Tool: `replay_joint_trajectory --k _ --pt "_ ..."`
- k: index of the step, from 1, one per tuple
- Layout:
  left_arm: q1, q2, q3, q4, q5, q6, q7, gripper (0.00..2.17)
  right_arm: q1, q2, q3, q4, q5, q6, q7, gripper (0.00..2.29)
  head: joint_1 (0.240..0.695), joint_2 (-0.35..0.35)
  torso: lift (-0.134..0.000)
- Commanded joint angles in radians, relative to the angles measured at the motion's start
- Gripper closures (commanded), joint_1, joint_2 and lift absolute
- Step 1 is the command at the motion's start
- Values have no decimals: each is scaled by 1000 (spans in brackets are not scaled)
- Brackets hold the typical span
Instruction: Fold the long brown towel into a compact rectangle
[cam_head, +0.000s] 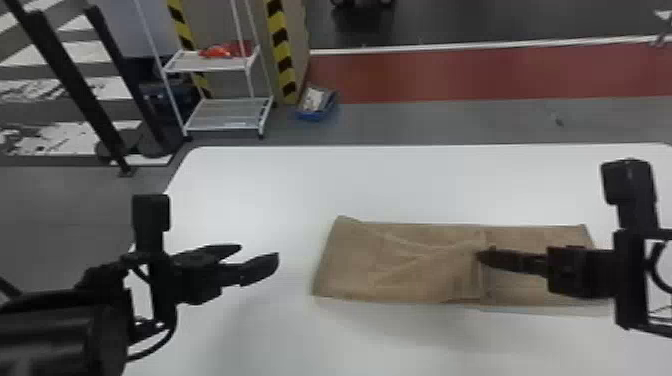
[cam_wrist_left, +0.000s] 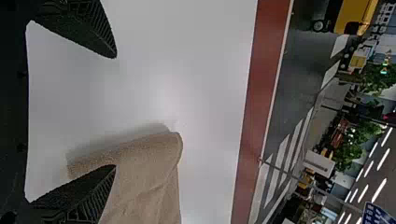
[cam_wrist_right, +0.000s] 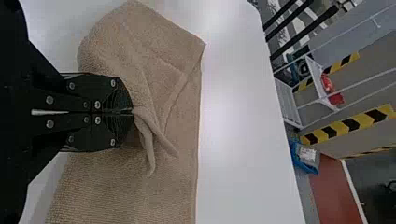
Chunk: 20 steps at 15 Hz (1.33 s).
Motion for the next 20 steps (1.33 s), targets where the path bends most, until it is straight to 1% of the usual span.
replay_joint_trajectory --k 1,3,5,6,7,8,9,11,12,13,16,17,18,19,20 --pt "4 0 7 -4 7 -1 -1 36 -2 1 -33 4 -20 -46 8 1504 695 131 -120" --pt "2 0 6 -4 7 -7 0 36 -2 1 -35 49 -40 -141 28 1504 695 123 -120" --pt "4 -2 6 -7 7 -7 -1 36 -28 1 -73 30 -68 -119 28 1504 695 125 -120" --pt "8 -2 7 -9 7 -7 -1 36 -33 1 -87 21 -62 -95 32 1504 695 121 -120" --pt "8 -2 7 -9 7 -7 -1 36 -16 -6 -85 24 -50 -95 46 1504 695 115 -120" --pt "8 0 7 -9 8 -7 -1 36 6 -23 -76 46 -20 -113 58 1504 695 110 -120" --pt "8 0 7 -7 8 -7 0 36 13 -37 -73 83 7 -162 68 1504 695 108 -120" --pt "8 -2 6 -9 8 -7 -1 36 -5 -78 -82 141 29 -187 127 1504 695 90 -120" --pt "8 -2 6 -7 8 -7 -1 36 -4 -92 -82 155 46 -193 135 1504 695 83 -120" --pt "10 -2 6 -6 7 -7 0 36 -1 -104 -84 170 47 -193 137 1504 695 73 -120" --pt "10 -5 0 -6 5 -7 0 36 6 -112 -85 207 62 -211 141 1494 695 47 -120" --pt "11 -6 -2 -6 2 -7 2 36 6 -112 -85 218 69 -217 141 1369 695 38 -120" --pt "11 -8 -2 -6 2 -7 2 36 6 -112 -84 231 72 -217 140 667 695 35 -120" --pt "13 -8 -2 -4 2 -7 3 36 1 -112 -84 242 72 -217 140 248 695 31 -120" --pt "13 -8 -2 -6 1 -7 3 36 -4 -112 -85 253 72 -220 137 235 695 28 -120"
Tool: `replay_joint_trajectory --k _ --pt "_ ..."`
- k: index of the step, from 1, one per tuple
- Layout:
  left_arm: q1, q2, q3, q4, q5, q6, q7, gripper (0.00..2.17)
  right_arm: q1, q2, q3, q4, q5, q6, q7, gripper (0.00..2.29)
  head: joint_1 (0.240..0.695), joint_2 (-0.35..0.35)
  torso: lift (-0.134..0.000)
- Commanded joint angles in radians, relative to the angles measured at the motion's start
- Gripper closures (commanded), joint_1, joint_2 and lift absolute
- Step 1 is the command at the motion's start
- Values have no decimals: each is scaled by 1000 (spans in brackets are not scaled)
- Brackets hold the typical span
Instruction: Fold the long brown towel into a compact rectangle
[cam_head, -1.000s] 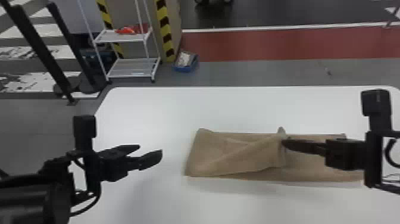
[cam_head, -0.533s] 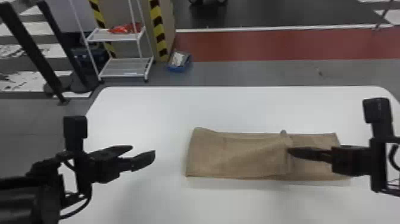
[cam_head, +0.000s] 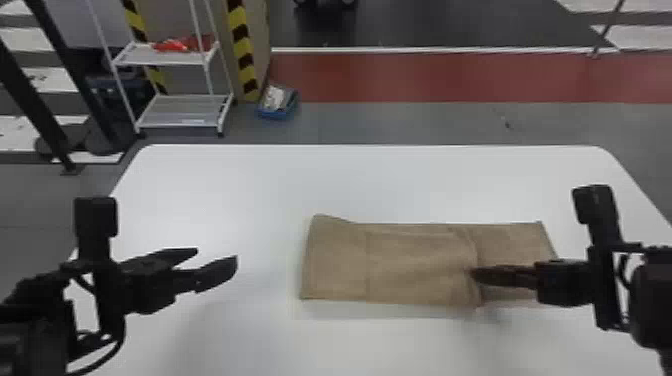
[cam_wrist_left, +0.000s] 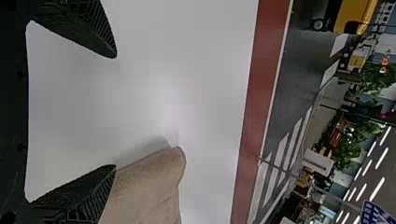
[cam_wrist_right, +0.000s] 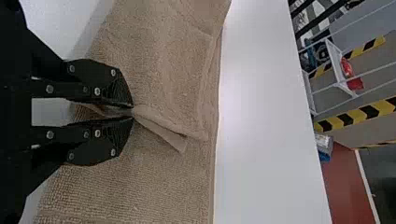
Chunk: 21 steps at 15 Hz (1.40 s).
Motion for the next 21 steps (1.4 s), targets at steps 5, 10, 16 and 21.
replay_joint_trajectory --k 5,10,16,21 --pt "1 0 -4 2 -3 0 6 36 -23 6 -1 45 -4 -43 -22 120 695 22 -120" --pt "1 1 -8 1 -4 0 6 36 -35 27 5 70 -28 -76 -51 124 695 27 -120" --pt "4 6 -8 -1 -4 0 4 36 -63 64 17 107 -58 -89 -55 144 695 60 -120" --pt "10 8 -6 -4 -3 0 1 36 -76 67 25 143 -56 -104 -52 1136 695 78 -120"
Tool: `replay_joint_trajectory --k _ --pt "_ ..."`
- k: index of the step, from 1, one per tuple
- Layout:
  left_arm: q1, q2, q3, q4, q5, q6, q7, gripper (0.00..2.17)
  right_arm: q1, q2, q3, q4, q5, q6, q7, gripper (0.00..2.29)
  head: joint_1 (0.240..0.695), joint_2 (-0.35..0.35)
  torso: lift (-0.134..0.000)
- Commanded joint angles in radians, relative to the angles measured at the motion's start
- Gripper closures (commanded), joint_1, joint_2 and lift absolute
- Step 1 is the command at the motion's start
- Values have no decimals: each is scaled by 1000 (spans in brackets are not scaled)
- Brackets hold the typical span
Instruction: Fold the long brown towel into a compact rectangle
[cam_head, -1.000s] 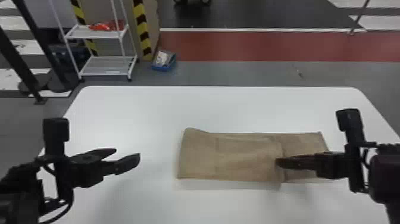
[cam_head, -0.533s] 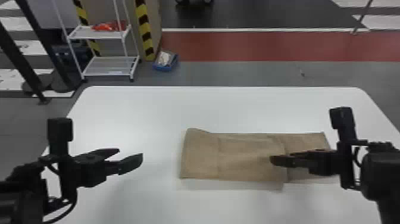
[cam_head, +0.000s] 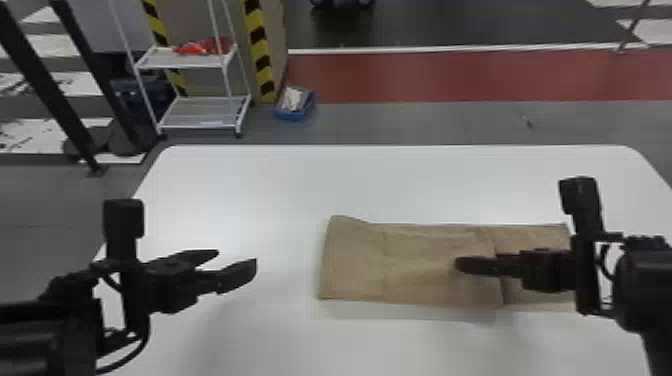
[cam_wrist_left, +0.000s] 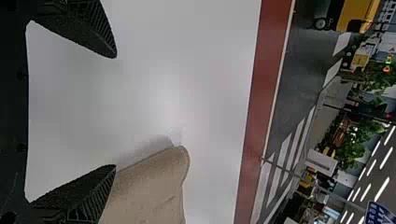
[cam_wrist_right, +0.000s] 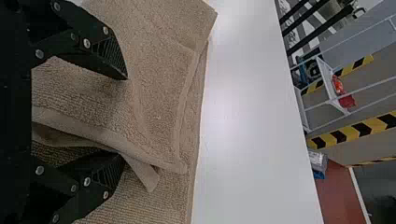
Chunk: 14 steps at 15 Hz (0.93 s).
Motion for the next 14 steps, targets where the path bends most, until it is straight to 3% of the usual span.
replay_joint_trajectory --k 1,2,4,8,11,14 --pt "3 1 1 1 1 0 1 36 2 1 -1 4 -2 -30 0 1494 695 79 -120" --pt "3 0 1 3 1 0 1 36 7 3 -4 4 -2 -57 0 1642 695 80 -120" --pt "5 0 1 4 0 0 1 36 21 6 -17 -16 -14 -140 4 1656 695 80 -120" --pt "11 1 12 6 1 0 0 36 51 3 -37 -136 -22 -131 35 1656 695 83 -120" --pt "11 1 9 12 3 -3 -3 36 39 -5 -3 -34 78 -155 29 1656 695 80 -120" --pt "11 0 10 10 1 -3 -3 36 15 -10 -41 -31 43 -137 29 1659 695 64 -120"
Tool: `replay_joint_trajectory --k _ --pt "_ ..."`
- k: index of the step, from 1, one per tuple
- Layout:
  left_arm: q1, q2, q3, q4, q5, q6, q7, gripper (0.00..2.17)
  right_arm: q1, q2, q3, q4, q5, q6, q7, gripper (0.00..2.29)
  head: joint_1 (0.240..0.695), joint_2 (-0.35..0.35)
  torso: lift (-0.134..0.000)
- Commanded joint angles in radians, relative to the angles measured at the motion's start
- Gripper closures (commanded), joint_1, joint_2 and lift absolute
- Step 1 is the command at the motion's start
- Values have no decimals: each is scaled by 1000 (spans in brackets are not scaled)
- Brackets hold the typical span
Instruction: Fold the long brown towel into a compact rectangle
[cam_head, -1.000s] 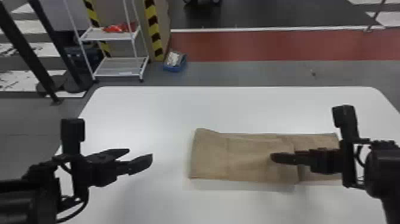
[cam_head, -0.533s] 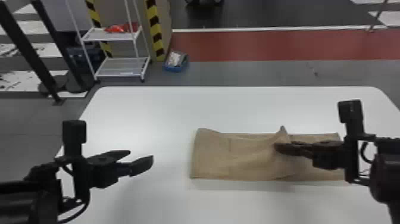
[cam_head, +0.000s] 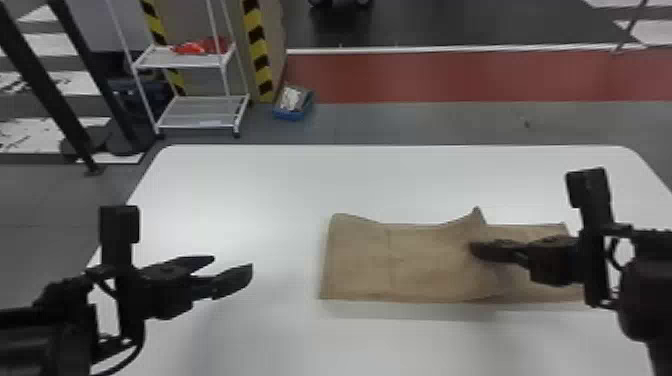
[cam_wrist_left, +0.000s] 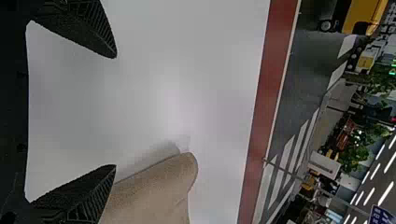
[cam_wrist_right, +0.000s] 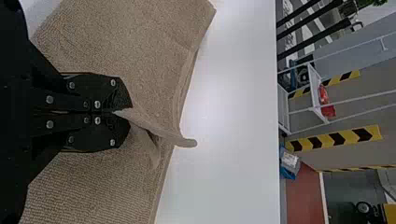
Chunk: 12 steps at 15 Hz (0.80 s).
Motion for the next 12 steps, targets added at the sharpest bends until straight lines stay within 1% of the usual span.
replay_joint_trajectory --k 1,3,5,6,7,8,11,12 --pt "-1 -1 6 -2 1 -1 -1 36 -11 -8 -35 -40 -43 61 8 1656 695 60 -120" --pt "-1 0 18 -6 7 -16 -1 36 12 -8 -66 -70 -49 77 15 1656 695 53 -120" --pt "1 -3 18 -9 18 -29 0 36 5 -8 -61 -29 -43 64 5 1656 695 50 -120" --pt "-1 -4 14 -9 17 -29 0 36 9 -8 -69 -35 -50 58 2 1659 695 46 -120" --pt "-4 -6 11 -10 17 -44 0 36 8 -1 -110 -70 -110 89 0 1659 695 38 -120" --pt "-4 -7 11 -10 18 -44 0 36 3 -1 -139 -96 -159 144 0 1656 695 36 -120" --pt "-1 -9 8 -9 18 -44 2 36 12 -4 -103 -73 -115 120 -3 1656 695 25 -120" --pt "-1 -9 8 -9 18 -44 2 39 16 -4 -126 -81 -127 129 -3 1659 695 25 -120"
